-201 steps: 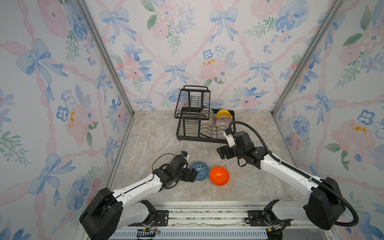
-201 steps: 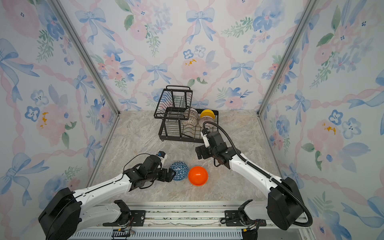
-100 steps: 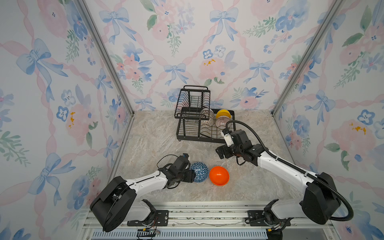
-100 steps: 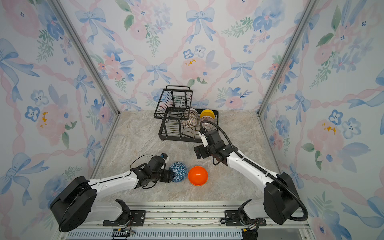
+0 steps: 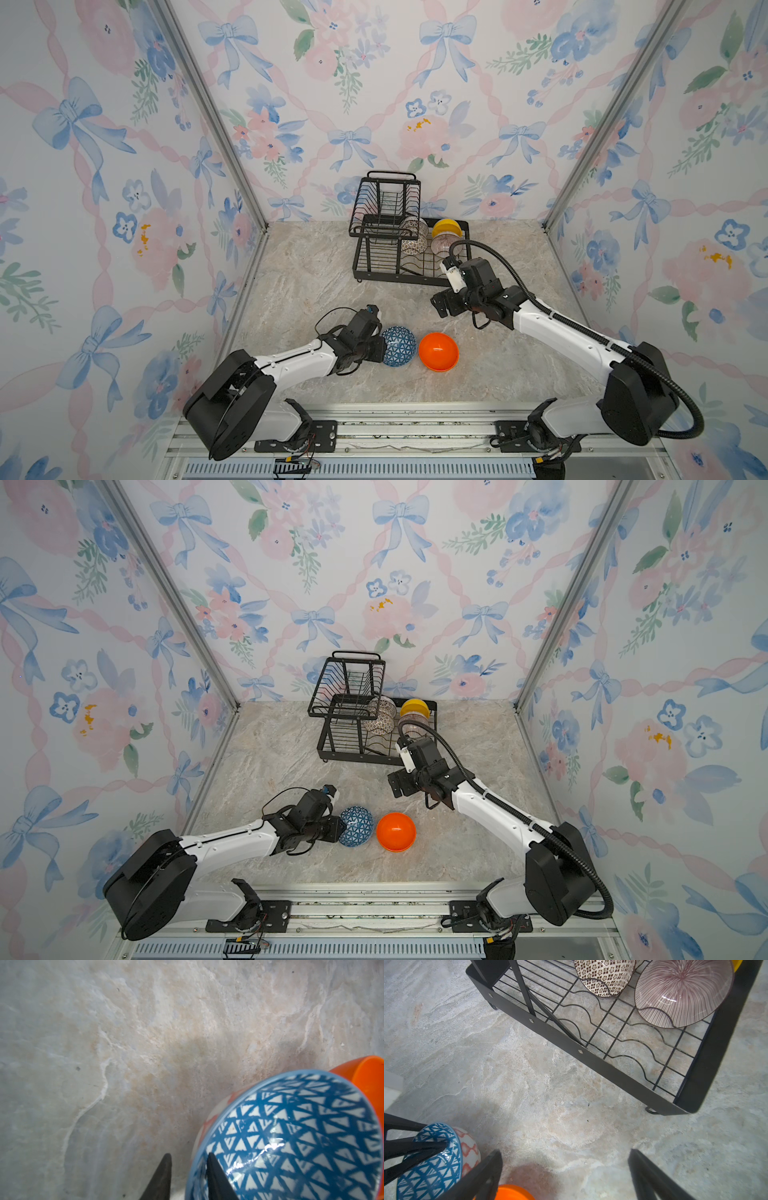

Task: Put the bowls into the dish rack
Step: 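Lower the left gripper onto the blue triangle-patterned bowl's rim and close it, then lift the blue bowl toward the right gripper while right gripper grasps its rim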

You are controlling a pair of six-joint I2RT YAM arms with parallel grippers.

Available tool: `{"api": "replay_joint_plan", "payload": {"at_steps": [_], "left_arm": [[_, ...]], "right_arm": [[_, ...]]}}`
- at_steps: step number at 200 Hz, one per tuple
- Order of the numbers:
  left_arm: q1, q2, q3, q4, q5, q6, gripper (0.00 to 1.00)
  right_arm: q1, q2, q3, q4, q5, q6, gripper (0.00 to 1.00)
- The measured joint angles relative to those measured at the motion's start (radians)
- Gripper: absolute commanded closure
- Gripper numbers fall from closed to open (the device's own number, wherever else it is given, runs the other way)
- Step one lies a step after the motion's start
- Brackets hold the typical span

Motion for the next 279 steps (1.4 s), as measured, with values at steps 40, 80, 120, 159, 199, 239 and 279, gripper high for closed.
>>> {"api": "replay_joint_plan", "payload": {"at_steps": [40, 80, 120, 159, 199, 239, 279], "left_arm": [[0.022, -0.031, 0.004, 0.008, 0.021, 0.013, 1.00], [0.039, -0.047, -0.002, -0.012, 0.019, 0.014, 1.00], [0.045, -0.075, -0.012, -0.031, 0.013, 0.021, 1.00], [0.045, -0.121, -0.013, -0.042, 0.005, 0.038, 1.00], [0.045, -0.195, -0.013, -0.072, -0.029, 0.063, 1.00], [0.043, -0.270, -0.011, -0.092, -0.120, 0.086, 1.00], [0.017, -0.299, 0.024, -0.106, -0.237, 0.087, 1.00]], "right_arm": [[-0.001, 0.000, 0.000, -0.005, -0.001, 0.000, 0.03], [-0.006, 0.013, 0.012, -0.009, -0.008, 0.000, 0.03], [-0.006, 0.014, 0.013, -0.011, -0.017, 0.000, 0.03], [-0.006, 0.014, 0.013, -0.011, -0.021, 0.000, 0.03], [-0.006, 0.013, 0.013, -0.012, -0.035, 0.000, 0.03], [-0.005, -0.006, 0.013, -0.015, -0.067, 0.001, 0.03], [0.003, -0.035, 0.039, -0.024, -0.080, 0.001, 0.03]]}}
